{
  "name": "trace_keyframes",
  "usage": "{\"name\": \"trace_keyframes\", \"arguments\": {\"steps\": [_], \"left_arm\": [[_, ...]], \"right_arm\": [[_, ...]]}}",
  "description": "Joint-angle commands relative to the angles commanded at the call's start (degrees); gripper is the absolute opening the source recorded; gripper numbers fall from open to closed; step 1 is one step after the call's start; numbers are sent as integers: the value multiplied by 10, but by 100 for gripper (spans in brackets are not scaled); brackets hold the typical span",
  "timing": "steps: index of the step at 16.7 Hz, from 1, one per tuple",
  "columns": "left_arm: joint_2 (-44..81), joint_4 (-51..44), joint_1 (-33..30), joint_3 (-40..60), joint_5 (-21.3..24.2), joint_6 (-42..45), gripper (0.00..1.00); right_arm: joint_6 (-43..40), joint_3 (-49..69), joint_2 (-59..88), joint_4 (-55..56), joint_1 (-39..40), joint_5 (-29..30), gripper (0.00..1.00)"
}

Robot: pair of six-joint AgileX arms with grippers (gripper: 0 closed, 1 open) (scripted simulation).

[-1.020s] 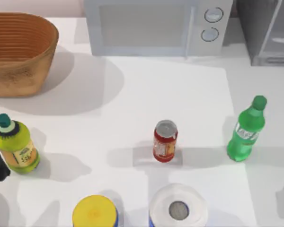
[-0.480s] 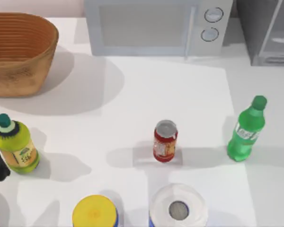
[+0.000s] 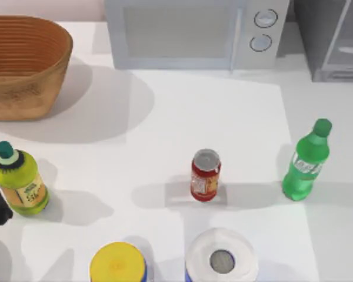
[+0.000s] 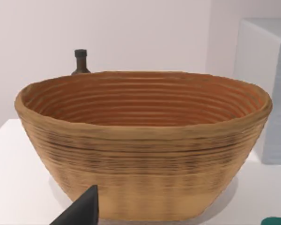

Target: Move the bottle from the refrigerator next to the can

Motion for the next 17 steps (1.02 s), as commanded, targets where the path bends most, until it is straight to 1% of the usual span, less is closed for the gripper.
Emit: {"name": "trace_keyframes", "arguments": {"steps": [3,6,9,12,15,17], "left_arm": [[0,0,0,0,0,0,100],[0,0,0,0,0,0,100],[0,0,0,0,0,0,100],[0,0,0,0,0,0,100],[0,0,0,0,0,0,100],[0,0,0,0,0,0,100]], "right_arm": [[-71,38,66,9,-72,-53,100],[-196,90,184,17,-194,-132,100],[-375,147,354,25,-344,-221,100],[-594,205,554,27,-514,-307,100],[-798,259,756,25,-687,-383,100],[-909,292,877,21,-791,-426,100]]}}
